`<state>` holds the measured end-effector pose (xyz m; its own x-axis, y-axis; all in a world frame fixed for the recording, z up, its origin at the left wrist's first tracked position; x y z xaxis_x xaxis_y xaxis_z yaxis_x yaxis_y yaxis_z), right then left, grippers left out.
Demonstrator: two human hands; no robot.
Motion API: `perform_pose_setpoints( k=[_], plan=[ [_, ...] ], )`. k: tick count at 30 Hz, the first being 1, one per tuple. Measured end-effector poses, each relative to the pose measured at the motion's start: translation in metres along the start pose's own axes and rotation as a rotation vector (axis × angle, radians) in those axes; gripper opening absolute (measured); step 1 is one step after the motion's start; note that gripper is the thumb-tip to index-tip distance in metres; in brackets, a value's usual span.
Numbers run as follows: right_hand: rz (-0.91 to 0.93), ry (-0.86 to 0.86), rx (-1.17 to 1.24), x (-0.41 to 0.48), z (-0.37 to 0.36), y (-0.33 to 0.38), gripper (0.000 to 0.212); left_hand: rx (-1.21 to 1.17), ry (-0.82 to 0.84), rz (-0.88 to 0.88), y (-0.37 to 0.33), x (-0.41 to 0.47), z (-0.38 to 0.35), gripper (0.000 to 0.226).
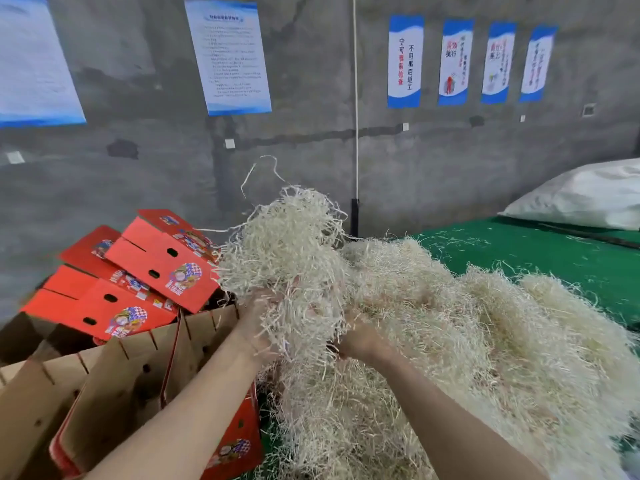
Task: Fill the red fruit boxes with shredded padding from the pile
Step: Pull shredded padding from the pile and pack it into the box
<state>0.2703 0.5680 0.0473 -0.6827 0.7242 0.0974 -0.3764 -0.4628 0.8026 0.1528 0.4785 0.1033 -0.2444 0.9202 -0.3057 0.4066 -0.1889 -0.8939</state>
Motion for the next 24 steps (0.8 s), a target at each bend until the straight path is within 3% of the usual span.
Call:
perform_pose_setpoints(
  k=[2, 5, 6, 7, 8, 10, 13, 16, 18, 19, 20, 22, 24],
  plan=[
    [-0.015, -0.081, 0.084, 0.002, 0.009, -0.01, 0.013, 0.057, -0.051, 0.081, -0.001, 0.002, 0.011, 0.036],
    [-0.065, -0.275, 0.043, 0.005, 0.041, -0.026, 0.011, 0.544, -0.132, 0.133, -0.001, 0.011, 0.035, 0.021],
    [-0.081, -0.345, 0.01, 0.008, 0.054, -0.033, 0.011, 0.619, -0.249, 0.187, -0.003, 0.007, 0.046, 0.029],
    [-0.121, -0.386, -0.067, 0.009, 0.065, -0.034, 0.014, 0.843, -0.312, 0.154, -0.005, 0.004, 0.058, 0.034],
    [-0.158, -0.418, -0.119, 0.011, 0.074, -0.038, 0.018, 1.043, -0.375, 0.129, -0.006, 0.0, 0.07, 0.033],
    [-0.196, -0.475, -0.156, 0.018, 0.082, -0.041, 0.023, 1.211, -0.503, 0.126, -0.007, -0.006, 0.091, 0.024],
    [-0.256, -0.558, -0.135, 0.02, 0.084, -0.043, 0.041, 1.23, -0.645, 0.053, -0.008, -0.009, 0.121, 0.023],
    [-0.329, -0.626, -0.056, 0.012, 0.091, -0.053, 0.043, 1.051, -0.707, 0.023, -0.008, -0.015, 0.146, 0.018],
    [-0.372, -0.479, -0.188, 0.005, 0.09, -0.052, 0.029, 0.918, -0.741, 0.004, -0.011, -0.022, 0.155, 0.012],
    [-0.397, -0.335, -0.305, -0.001, 0.085, -0.044, 0.013, 0.855, -0.72, 0.013, -0.012, -0.019, 0.161, 0.02],
    [-0.392, -0.197, -0.382, -0.002, 0.08, -0.039, 0.013, 0.834, -0.691, 0.0, -0.01, -0.016, 0.162, 0.026],
    [-0.356, -0.039, -0.484, 0.002, 0.072, -0.025, 0.053, 0.795, -0.616, 0.039, -0.006, -0.017, 0.152, 0.028],
    [-0.224, -0.071, -0.66, 0.006, 0.068, 0.008, 0.067, 0.942, -0.576, -0.021, -0.009, -0.02, 0.14, 0.013]
  ],
)
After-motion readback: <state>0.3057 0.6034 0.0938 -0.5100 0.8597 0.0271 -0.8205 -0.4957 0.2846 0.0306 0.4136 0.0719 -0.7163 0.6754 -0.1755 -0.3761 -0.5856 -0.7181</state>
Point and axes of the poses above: each hand's wrist, its own x-axis towards the middle knuckle, its own z-axis out of the back of the hand, y = z × x, the point moved 3 cm from there along x, towards the middle knuckle, and after that the axes turned 10 degrees about z, right-handed, at the moved point
